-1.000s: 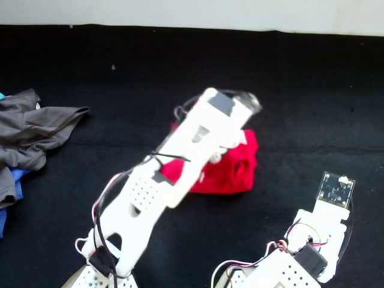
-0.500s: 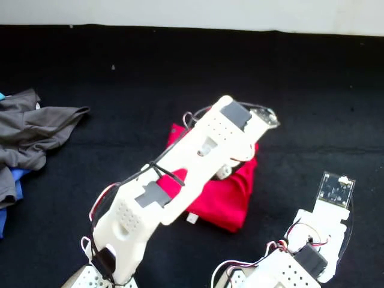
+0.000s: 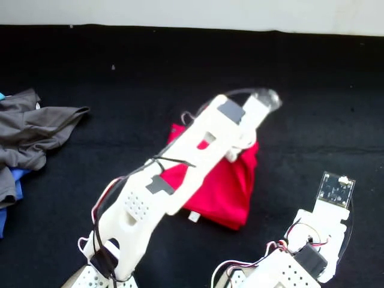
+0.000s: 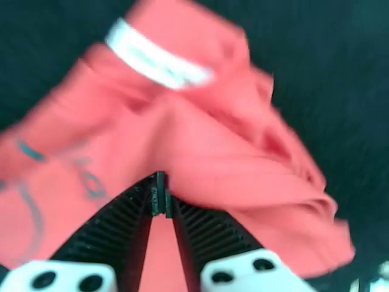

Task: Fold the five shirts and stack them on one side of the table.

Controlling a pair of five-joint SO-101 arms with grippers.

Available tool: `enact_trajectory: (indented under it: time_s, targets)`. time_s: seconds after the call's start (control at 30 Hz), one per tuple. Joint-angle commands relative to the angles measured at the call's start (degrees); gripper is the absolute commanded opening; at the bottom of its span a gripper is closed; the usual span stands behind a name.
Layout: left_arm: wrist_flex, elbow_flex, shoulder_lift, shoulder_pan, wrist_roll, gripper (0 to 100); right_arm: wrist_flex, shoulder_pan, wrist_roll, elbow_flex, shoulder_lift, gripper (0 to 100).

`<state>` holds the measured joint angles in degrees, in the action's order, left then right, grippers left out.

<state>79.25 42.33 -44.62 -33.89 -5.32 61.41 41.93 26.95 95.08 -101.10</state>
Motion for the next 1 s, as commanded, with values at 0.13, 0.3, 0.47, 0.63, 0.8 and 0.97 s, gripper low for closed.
enact_trajectory:
  time_s: [0.13,0.3,0.47,0.63,0.8,0.97]
  targets:
    - [-8.7,3.5,-1.9,6.6,2.9,1,0.1,0.7,0.5,8.2,-0.6,0.6]
    - [-8.0,3.5,-3.1,10.2,2.9,1,0.1,0.4,0.5,8.2,-0.6,0.6]
    - [1.6,3.5,0.3,8.6,2.9,1,0.1,-0.2,0.5,8.2,-0.6,0.6]
    - [7.9,3.5,3.8,2.5,2.9,1,0.1,-0.2,0.5,8.2,-0.6,0.6]
    - [7.8,3.5,5.0,-1.5,2.9,1,0.1,-0.2,0.5,8.2,-0.6,0.6]
    - [7.9,3.5,4.7,-1.6,2.9,1,0.1,-0.2,0.5,8.2,-0.6,0.6]
